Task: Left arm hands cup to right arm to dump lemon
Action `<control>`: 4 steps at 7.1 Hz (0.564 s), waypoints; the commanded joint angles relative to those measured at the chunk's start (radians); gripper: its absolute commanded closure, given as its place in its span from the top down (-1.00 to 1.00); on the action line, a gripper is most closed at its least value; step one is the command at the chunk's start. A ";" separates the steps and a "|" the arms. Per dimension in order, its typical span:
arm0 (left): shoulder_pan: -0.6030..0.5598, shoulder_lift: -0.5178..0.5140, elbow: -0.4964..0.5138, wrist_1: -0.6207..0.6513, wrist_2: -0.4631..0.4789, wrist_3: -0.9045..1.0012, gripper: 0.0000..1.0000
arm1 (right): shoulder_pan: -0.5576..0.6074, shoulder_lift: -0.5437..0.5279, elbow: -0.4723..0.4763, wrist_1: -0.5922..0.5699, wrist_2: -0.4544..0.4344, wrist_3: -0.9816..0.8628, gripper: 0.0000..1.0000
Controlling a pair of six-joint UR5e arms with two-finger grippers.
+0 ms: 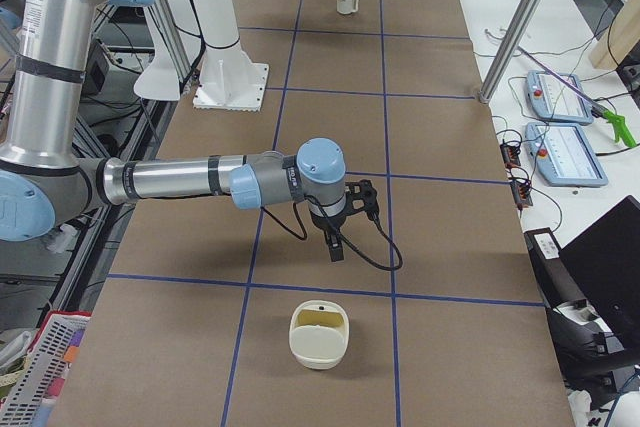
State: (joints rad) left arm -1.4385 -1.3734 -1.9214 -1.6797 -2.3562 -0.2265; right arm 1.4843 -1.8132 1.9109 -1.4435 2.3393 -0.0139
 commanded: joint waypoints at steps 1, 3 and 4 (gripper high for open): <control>0.001 0.001 -0.001 0.000 -0.002 -0.001 1.00 | -0.001 0.002 -0.001 0.002 0.000 0.003 1.00; 0.001 0.001 -0.004 0.000 -0.002 0.001 1.00 | -0.002 0.015 -0.001 0.000 -0.003 0.009 1.00; 0.000 0.002 -0.004 0.000 -0.002 -0.001 1.00 | -0.003 0.014 0.000 0.002 -0.003 0.009 1.00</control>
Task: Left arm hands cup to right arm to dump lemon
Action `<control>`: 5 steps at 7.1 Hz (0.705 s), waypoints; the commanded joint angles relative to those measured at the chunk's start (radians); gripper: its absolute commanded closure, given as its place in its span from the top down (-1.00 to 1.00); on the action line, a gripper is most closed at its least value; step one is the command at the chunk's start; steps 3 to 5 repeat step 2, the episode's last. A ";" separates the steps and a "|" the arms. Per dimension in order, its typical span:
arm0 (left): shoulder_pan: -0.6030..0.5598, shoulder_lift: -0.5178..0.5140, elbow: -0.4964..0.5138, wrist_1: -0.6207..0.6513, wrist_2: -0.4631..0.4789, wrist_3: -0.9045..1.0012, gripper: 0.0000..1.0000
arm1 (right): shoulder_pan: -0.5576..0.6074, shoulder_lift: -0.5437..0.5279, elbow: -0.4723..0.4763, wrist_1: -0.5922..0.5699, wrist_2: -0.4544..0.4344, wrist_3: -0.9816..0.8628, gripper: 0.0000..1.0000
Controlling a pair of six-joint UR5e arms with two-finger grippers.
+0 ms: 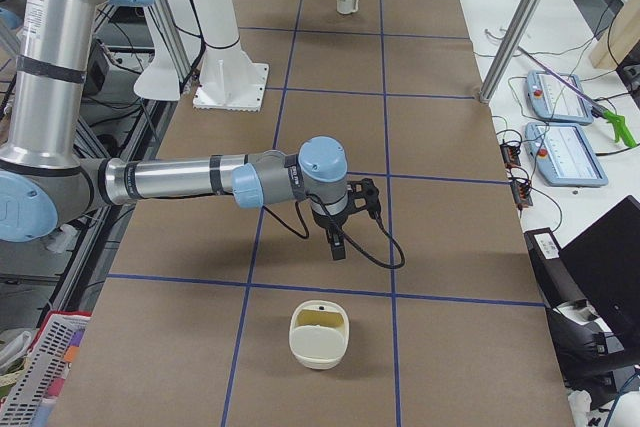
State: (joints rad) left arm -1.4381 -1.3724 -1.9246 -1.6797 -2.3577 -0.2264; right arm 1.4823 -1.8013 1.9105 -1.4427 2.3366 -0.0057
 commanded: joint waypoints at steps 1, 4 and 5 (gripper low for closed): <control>-0.001 0.000 -0.004 -0.002 0.000 -0.001 1.00 | -0.001 0.003 0.004 0.001 -0.002 0.001 1.00; 0.001 0.000 -0.005 -0.002 0.000 -0.001 1.00 | -0.001 0.007 -0.001 0.001 -0.023 0.001 1.00; 0.001 0.000 -0.005 -0.002 0.000 -0.001 1.00 | -0.001 0.007 -0.001 0.001 -0.023 0.001 1.00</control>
